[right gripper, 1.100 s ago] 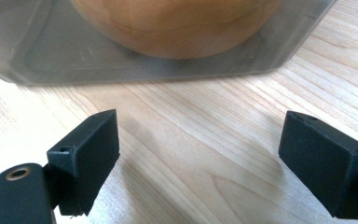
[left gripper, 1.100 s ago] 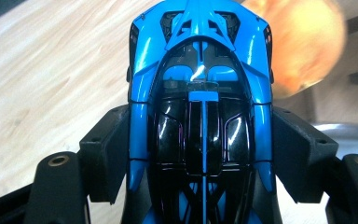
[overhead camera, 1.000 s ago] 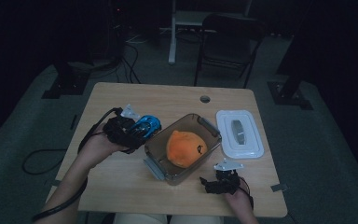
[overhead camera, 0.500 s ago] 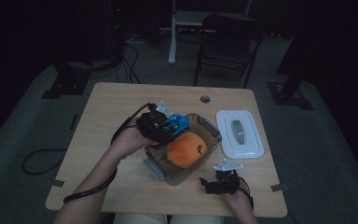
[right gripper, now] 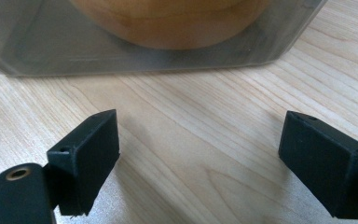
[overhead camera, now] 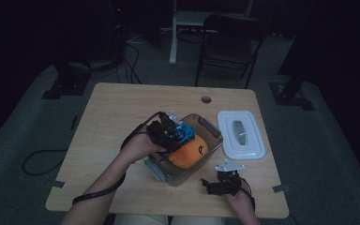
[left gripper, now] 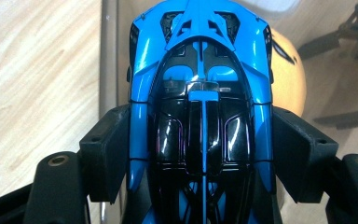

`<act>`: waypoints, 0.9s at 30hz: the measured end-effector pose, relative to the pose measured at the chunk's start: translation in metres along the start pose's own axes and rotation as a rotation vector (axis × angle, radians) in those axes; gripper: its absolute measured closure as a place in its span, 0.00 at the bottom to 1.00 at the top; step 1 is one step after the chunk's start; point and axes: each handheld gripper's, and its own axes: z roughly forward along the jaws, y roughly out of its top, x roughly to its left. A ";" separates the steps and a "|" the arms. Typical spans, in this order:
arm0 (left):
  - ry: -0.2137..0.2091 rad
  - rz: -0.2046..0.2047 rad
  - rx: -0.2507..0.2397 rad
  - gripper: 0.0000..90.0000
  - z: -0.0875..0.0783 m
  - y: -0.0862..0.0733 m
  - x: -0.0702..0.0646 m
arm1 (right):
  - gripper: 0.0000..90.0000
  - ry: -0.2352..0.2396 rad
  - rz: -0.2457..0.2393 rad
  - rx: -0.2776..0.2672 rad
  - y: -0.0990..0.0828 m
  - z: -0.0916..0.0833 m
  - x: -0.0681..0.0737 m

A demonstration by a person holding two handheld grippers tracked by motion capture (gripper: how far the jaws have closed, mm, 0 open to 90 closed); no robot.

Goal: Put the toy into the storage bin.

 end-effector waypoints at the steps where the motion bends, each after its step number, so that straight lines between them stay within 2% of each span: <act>1: -0.004 -0.002 0.010 0.32 0.003 -0.001 0.000 | 0.13 0.000 0.000 0.000 0.000 0.000 0.000; 4: -0.010 0.005 0.029 0.32 0.006 -0.003 0.000 | 0.13 0.002 0.002 0.002 0.000 0.000 0.000; 6: -0.010 0.007 0.021 0.31 0.006 -0.005 0.000 | 0.13 0.004 0.001 0.003 0.000 0.000 0.000; 12: -0.015 -0.015 -0.054 0.29 -0.013 -0.004 0.002 | 0.13 0.008 -0.004 0.004 0.000 0.000 0.000; 14: -0.008 -0.013 -0.058 0.29 -0.017 -0.006 0.003 | 0.13 0.010 -0.005 0.004 0.000 0.001 0.000; 20: 0.000 -0.039 -0.077 0.29 -0.024 -0.016 0.013 | 0.13 0.009 -0.007 0.004 0.000 0.001 0.000; 25: 0.014 -0.082 -0.106 0.29 -0.031 -0.024 0.023 | 0.13 0.009 -0.008 0.003 0.000 0.001 0.000; 27: 0.001 -0.085 -0.108 0.23 -0.033 -0.026 0.027 | 0.13 0.009 -0.007 0.004 0.000 0.001 0.000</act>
